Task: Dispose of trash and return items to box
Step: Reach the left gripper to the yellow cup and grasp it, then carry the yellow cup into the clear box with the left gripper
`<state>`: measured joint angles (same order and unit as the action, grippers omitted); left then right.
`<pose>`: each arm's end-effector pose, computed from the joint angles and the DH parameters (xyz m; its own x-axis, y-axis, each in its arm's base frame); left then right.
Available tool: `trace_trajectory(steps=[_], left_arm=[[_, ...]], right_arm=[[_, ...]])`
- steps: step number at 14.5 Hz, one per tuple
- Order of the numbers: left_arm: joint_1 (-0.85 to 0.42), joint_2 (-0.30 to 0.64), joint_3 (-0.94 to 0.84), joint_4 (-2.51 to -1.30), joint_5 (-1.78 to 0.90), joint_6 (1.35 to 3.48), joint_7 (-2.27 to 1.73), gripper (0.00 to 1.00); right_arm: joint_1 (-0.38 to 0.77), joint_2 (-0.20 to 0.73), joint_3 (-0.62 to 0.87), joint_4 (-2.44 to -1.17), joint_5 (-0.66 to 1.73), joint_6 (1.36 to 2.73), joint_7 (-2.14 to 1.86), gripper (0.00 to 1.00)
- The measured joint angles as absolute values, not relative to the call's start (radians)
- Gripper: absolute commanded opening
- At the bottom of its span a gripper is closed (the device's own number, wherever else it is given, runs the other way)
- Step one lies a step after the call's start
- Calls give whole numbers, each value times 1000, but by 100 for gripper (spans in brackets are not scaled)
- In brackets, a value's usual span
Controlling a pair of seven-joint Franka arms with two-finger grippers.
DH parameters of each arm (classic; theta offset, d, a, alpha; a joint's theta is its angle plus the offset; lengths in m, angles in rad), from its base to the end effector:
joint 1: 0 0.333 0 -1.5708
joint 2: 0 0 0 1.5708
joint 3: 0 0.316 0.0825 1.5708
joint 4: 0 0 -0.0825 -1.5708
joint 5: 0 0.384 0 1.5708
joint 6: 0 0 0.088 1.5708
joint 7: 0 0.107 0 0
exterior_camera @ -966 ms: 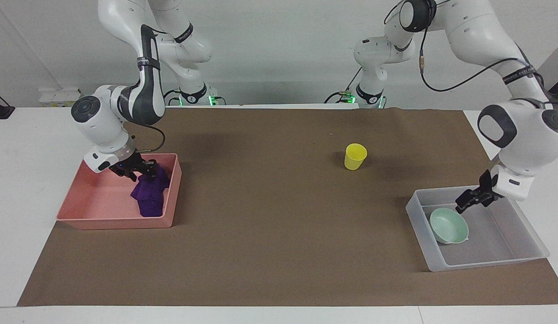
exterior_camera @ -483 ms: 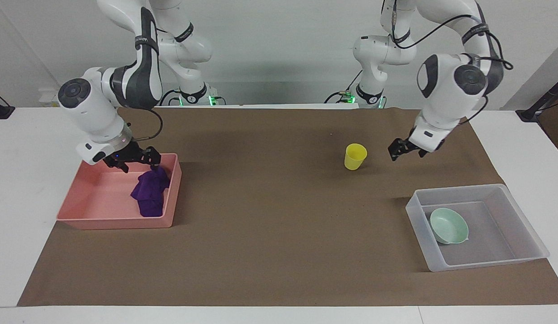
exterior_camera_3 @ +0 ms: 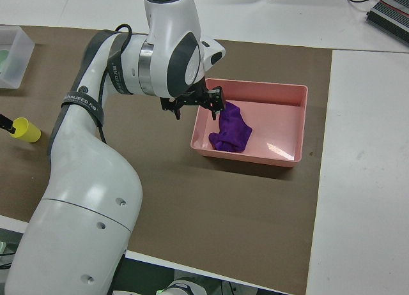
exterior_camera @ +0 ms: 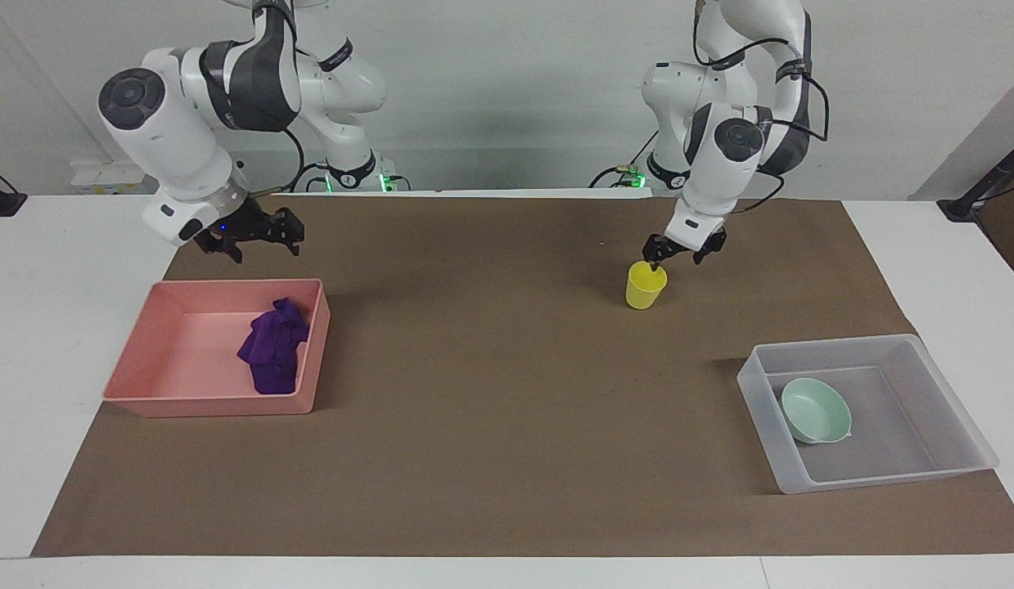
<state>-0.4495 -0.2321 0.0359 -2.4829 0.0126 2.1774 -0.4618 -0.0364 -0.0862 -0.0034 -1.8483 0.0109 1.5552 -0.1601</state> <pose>0.4012 -0.1757 0.3690 0.9971 0.0404 -0.0651 0.0382 -0.9987 -0.0341 0.5115 -0.0192 0.5401 0.9721 0.1211 -0.2010 0.1146 -0.9925 -0.0436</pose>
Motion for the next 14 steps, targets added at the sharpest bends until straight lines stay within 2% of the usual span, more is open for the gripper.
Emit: trace_trajectory(steps=[2, 8, 11, 14], left_arm=[[-453, -219, 36, -2506, 13, 2239, -479, 0], [-451, -179, 47, -2491, 13, 2308, -484, 0], [-406, -140, 56, -2379, 13, 2289, -485, 0], [-323, -77, 61, -2130, 11, 2099, -467, 0]], right_arm=[[-36, -102, -3, -1817, 6, 1508, -160, 100], [-36, -123, 5, -1754, 4, 1426, -160, 100], [-36, -121, 24, -1741, 4, 1427, -159, 100], [-35, -118, 29, -1738, 4, 1436, -159, 100]])
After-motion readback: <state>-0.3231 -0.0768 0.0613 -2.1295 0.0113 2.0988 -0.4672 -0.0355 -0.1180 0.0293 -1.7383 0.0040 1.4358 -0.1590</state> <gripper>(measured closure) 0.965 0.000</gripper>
